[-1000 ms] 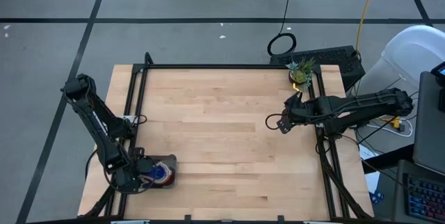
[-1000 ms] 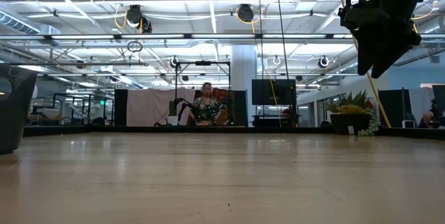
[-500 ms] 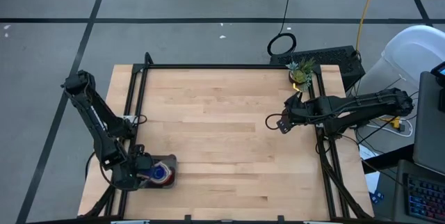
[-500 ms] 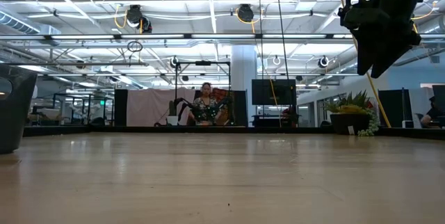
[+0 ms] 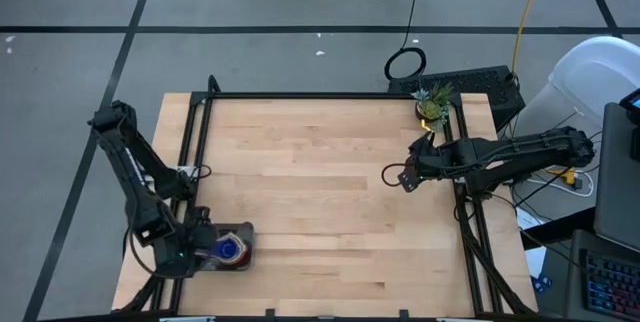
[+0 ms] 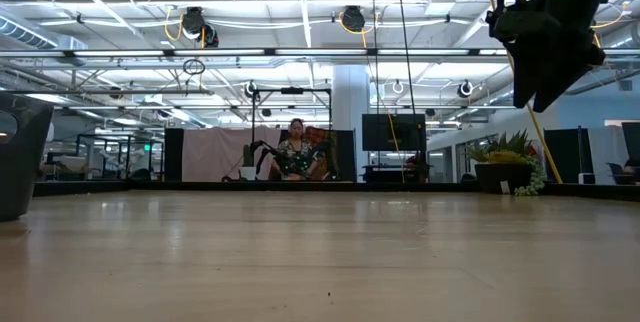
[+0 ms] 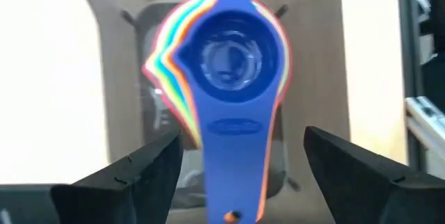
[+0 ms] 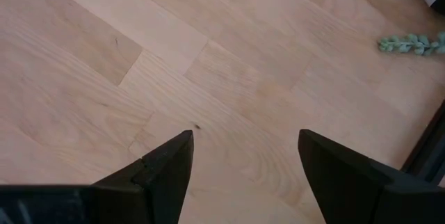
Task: Nest measuring cups in basket
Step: Adjust the black bin
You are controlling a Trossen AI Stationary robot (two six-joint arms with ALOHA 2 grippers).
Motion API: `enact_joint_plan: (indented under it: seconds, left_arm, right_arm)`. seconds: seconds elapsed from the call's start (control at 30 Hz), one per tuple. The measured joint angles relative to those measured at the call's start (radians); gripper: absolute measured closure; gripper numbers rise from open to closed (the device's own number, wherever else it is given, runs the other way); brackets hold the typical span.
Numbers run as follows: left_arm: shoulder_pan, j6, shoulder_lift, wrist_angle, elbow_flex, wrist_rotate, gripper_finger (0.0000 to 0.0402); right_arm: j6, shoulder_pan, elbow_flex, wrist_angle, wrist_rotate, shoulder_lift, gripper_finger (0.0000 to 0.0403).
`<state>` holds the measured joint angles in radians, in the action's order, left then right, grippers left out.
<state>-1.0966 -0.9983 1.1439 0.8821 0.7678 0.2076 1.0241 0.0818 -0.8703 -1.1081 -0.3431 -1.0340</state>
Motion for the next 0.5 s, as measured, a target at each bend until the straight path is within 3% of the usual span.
enact_joint_plan:
  seconds: [0.2,0.5]
  left_arm:
    - [0.007,0.03,0.0,0.185,0.068,0.075,0.0103]
    - [0.098,0.07,0.0,0.41,0.091,0.371,0.0104]
  right_arm:
    - [0.0,0.0,0.0,0.004,0.0,0.0,0.0149]
    - [0.0,0.0,0.0,0.01,0.0,0.0,0.0149]
